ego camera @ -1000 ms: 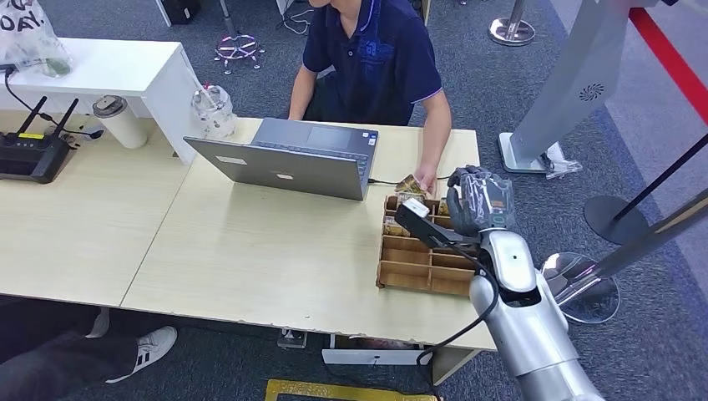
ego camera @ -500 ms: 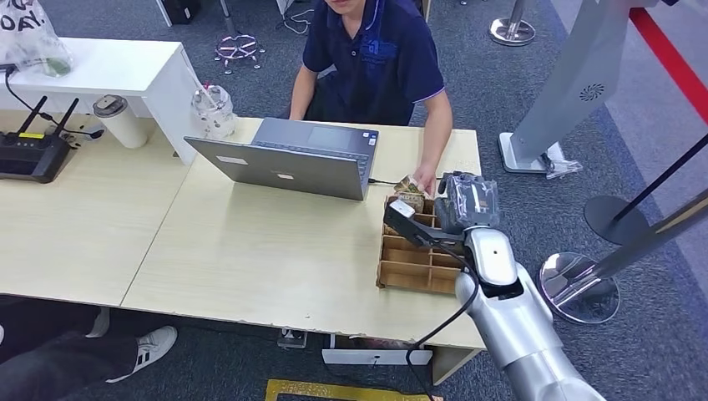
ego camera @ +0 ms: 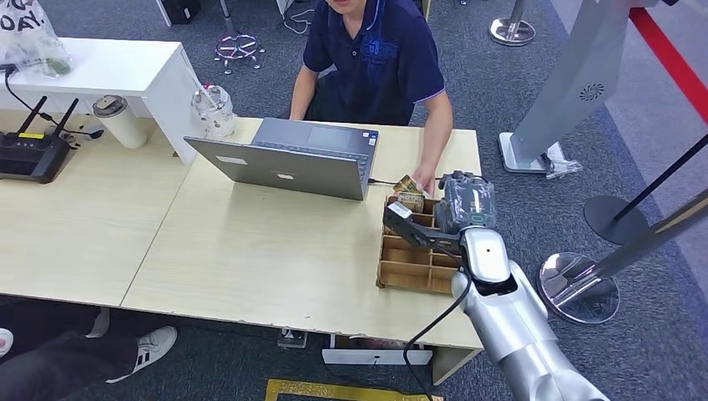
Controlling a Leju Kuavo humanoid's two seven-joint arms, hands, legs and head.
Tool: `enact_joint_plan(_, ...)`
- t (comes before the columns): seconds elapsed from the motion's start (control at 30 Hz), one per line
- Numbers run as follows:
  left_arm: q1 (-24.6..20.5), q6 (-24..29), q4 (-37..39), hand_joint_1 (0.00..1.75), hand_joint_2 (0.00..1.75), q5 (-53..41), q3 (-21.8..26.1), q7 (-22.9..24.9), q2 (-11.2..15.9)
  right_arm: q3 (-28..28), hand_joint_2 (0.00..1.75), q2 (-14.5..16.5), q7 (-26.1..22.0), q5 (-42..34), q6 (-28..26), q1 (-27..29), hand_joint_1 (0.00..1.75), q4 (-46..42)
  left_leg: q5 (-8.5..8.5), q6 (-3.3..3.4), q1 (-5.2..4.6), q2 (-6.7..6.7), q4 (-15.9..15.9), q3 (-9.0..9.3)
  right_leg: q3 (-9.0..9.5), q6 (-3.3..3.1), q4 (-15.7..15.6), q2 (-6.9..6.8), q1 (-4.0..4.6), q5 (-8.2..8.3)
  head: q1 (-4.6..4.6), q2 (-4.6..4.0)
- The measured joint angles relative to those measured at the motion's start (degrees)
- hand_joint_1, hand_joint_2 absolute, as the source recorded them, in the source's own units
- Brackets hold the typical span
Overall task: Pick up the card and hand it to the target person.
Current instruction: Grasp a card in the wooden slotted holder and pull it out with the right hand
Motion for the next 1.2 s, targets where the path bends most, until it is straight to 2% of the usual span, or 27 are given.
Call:
enact_joint_plan(1.0, -0.33, -0.68, 0.0, 0.0, 1.75, -2.92, 0.0, 0.82, 0.57, -1.77, 1.75, 0.0, 1.72, 2.93, 3.1, 0.89, 0.94, -0.95, 0.0, 0.0, 0.0, 0.03, 0.0, 0.05, -0.01, 0.0, 0.0, 0.02, 0.0, 0.0, 0.0, 0.0)
enact_joint_plan(1.2, -0.63, -0.61, 0.0, 0.0, 1.75, -3.19, 0.0, 0.81, 0.76, -1.86, 1.75, -0.02, 1.74, 2.93, 3.85, 1.28, 1.03, -1.6, 0.0, 0.0, 0.0, 0.03, 0.0, 0.05, -0.01, 0.0, 0.0, 0.02, 0.0, 0.0, 0.0, 0.0)
